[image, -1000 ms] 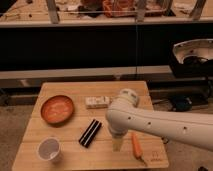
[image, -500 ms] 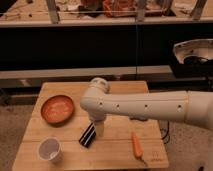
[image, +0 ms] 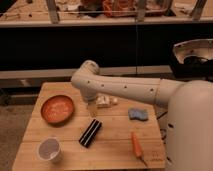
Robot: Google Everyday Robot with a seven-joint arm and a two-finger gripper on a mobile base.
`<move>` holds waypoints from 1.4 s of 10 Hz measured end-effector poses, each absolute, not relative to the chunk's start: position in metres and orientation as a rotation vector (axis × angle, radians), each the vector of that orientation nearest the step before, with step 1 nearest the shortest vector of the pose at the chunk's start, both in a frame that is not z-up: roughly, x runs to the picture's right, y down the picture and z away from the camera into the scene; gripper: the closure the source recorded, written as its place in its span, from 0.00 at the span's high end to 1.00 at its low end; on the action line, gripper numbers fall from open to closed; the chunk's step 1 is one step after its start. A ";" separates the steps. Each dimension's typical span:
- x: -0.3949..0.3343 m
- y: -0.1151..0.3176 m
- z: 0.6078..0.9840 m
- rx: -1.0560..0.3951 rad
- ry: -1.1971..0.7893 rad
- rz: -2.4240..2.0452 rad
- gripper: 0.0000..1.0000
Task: Move the arm in a circular motion
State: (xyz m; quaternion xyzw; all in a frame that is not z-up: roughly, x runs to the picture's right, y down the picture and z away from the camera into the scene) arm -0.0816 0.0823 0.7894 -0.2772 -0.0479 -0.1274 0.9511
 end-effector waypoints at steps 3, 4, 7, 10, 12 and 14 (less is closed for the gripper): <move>-0.088 0.024 0.803 -0.527 -0.116 -0.293 0.80; -0.081 0.017 0.805 -0.522 -0.110 -0.276 0.80; -0.024 0.008 0.808 -0.528 -0.088 -0.178 0.80; 0.047 0.006 0.809 -0.530 -0.062 -0.077 0.80; 0.098 0.010 0.806 -0.534 -0.041 -0.001 0.80; 0.155 0.023 0.797 -0.540 -0.015 0.079 0.80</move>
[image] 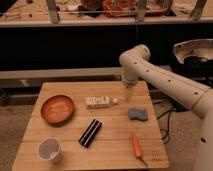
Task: Move the arm in a circular motion
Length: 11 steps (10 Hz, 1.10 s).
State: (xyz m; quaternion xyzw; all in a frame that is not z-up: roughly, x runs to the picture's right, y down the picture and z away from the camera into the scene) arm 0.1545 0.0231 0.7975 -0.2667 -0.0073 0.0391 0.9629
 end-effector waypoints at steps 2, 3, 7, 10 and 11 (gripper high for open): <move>0.188 0.045 0.782 -0.553 -0.010 0.135 0.80; 0.204 0.066 0.766 -0.563 -0.016 0.176 0.80; 0.210 0.140 0.705 -0.584 -0.015 0.218 0.80; 0.170 0.177 0.684 -0.598 -0.009 0.186 0.80; 0.148 0.184 0.682 -0.598 -0.008 0.164 0.80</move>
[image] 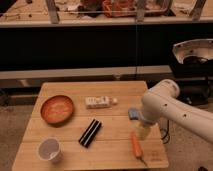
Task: Move the arm in a circular motion
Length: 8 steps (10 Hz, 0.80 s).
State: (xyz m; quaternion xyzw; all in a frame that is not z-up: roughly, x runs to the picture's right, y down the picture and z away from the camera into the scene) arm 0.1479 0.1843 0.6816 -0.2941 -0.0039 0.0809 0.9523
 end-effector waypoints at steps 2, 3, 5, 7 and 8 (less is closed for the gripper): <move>0.102 0.194 0.681 -0.602 -0.017 0.115 0.80; 0.067 0.198 0.684 -0.605 -0.032 0.073 0.80; 0.022 0.197 0.691 -0.608 -0.051 0.015 0.80; -0.032 0.191 0.700 -0.612 -0.088 -0.048 0.80; -0.055 0.183 0.705 -0.607 -0.110 -0.070 0.80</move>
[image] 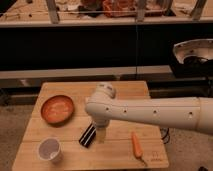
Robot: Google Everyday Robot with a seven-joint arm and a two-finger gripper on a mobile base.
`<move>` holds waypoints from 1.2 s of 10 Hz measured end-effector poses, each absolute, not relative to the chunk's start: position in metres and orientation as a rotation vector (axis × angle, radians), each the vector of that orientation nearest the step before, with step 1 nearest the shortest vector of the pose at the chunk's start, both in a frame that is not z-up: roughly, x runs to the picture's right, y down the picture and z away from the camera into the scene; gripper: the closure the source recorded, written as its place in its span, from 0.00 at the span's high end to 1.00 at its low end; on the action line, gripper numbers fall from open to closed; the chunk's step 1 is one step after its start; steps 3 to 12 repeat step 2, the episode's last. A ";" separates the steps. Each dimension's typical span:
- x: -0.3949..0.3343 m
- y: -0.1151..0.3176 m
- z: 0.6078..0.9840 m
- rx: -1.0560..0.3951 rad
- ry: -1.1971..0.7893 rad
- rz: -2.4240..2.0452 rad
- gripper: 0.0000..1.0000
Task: Move the arm in a circular motion
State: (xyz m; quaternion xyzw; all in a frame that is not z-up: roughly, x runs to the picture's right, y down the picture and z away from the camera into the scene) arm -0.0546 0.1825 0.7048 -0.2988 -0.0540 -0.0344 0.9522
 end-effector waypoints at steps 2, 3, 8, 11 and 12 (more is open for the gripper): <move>-0.084 0.152 0.723 -0.593 -0.144 -0.100 0.80; -0.084 0.152 0.723 -0.593 -0.144 -0.100 0.80; -0.084 0.152 0.723 -0.593 -0.144 -0.100 0.80; -0.084 0.152 0.723 -0.593 -0.144 -0.100 0.80; -0.084 0.152 0.723 -0.593 -0.144 -0.100 0.80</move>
